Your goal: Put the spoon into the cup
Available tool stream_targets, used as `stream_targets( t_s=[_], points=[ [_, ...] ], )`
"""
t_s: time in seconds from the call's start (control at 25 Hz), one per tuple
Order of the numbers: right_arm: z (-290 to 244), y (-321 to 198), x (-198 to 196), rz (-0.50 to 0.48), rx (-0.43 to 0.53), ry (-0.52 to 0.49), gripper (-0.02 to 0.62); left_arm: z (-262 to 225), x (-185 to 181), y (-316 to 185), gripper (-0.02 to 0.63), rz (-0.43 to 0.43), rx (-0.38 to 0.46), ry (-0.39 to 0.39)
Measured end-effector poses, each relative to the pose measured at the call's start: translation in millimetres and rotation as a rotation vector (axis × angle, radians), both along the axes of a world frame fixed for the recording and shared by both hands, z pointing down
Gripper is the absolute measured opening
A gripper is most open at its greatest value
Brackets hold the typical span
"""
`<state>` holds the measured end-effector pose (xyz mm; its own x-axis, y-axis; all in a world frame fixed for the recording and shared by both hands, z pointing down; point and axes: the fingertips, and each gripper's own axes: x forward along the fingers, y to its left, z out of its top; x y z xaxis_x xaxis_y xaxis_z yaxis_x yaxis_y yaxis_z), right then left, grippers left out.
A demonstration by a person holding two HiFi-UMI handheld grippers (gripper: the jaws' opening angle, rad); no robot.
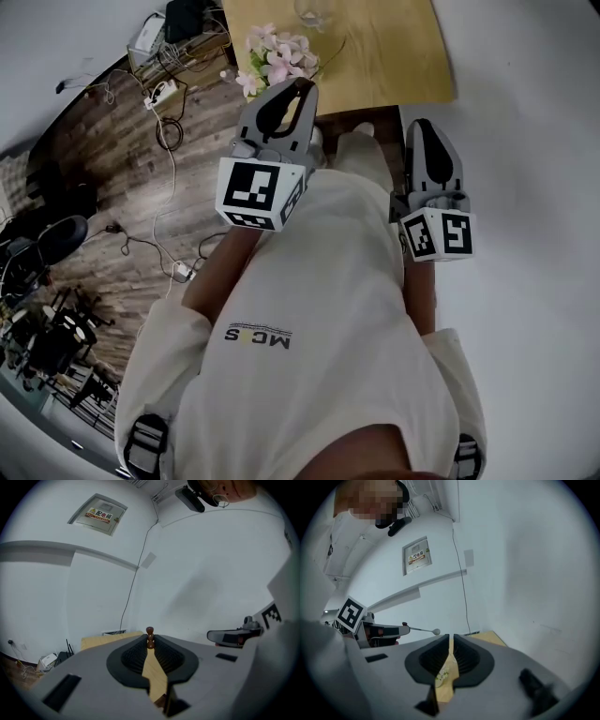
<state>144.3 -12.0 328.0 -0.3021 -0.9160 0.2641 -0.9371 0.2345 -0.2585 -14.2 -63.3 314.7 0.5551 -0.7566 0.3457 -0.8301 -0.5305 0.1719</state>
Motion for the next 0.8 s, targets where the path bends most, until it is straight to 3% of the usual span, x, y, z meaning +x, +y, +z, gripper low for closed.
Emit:
stream_targets(
  t_s=[0.32, 0.8],
  points=[
    [6.8, -36.7, 9.5, -0.021, -0.027, -0.041, 0.042, 22.4, -4.3, -47.0, 0.052, -0.06, -0.056, -0.03],
    [19.9, -59.5, 10.9, -0.041, -0.037, -0.025, 0.041, 46.9, -9.7, -101.2, 0.052, -0.101, -0.049, -0.053]
  ],
)
